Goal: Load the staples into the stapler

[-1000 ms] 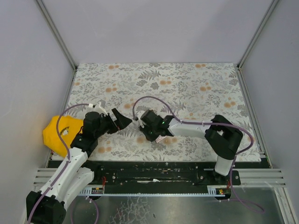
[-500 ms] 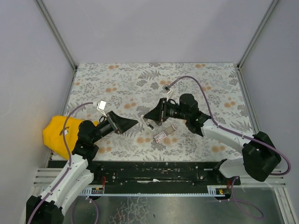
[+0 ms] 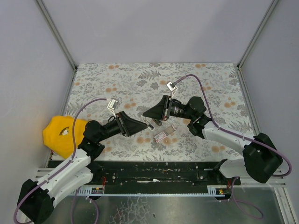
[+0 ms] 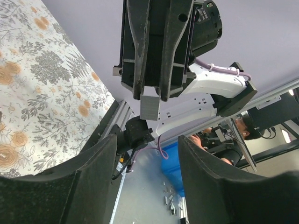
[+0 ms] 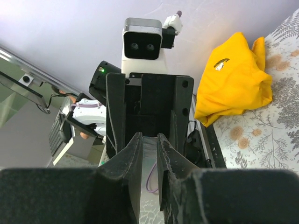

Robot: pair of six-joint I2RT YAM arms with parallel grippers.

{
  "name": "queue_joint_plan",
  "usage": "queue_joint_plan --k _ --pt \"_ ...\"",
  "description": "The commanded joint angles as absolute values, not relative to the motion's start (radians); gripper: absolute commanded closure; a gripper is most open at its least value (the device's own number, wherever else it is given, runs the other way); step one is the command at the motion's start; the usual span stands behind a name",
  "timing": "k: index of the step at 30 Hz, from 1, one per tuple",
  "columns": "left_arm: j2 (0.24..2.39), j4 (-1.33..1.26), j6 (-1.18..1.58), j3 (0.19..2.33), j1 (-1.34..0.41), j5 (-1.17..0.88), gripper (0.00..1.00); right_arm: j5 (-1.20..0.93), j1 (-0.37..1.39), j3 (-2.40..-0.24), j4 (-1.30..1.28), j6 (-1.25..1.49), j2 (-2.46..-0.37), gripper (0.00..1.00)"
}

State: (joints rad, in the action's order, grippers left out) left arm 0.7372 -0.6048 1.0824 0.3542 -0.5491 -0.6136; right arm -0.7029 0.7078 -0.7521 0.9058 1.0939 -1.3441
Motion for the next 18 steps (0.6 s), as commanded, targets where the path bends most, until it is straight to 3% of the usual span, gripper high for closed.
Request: queue_joint_plan --k 1,10,18 --pt "0.752 -0.733 1.112 0.403 -0.578 -0.565 0.47 -0.748 0.704 -0.754 0.992 1.117 -1.307 0.79" --pt "0.756 -0.753 1.134 0.405 -0.585 -0.505 0.55 -0.767 0.704 -0.742 0.986 1.114 -1.295 0.79" --pt "0.763 -0.743 1.136 0.413 -0.587 -0.479 0.69 -0.78 0.703 -0.746 0.969 1.106 -1.291 0.79"
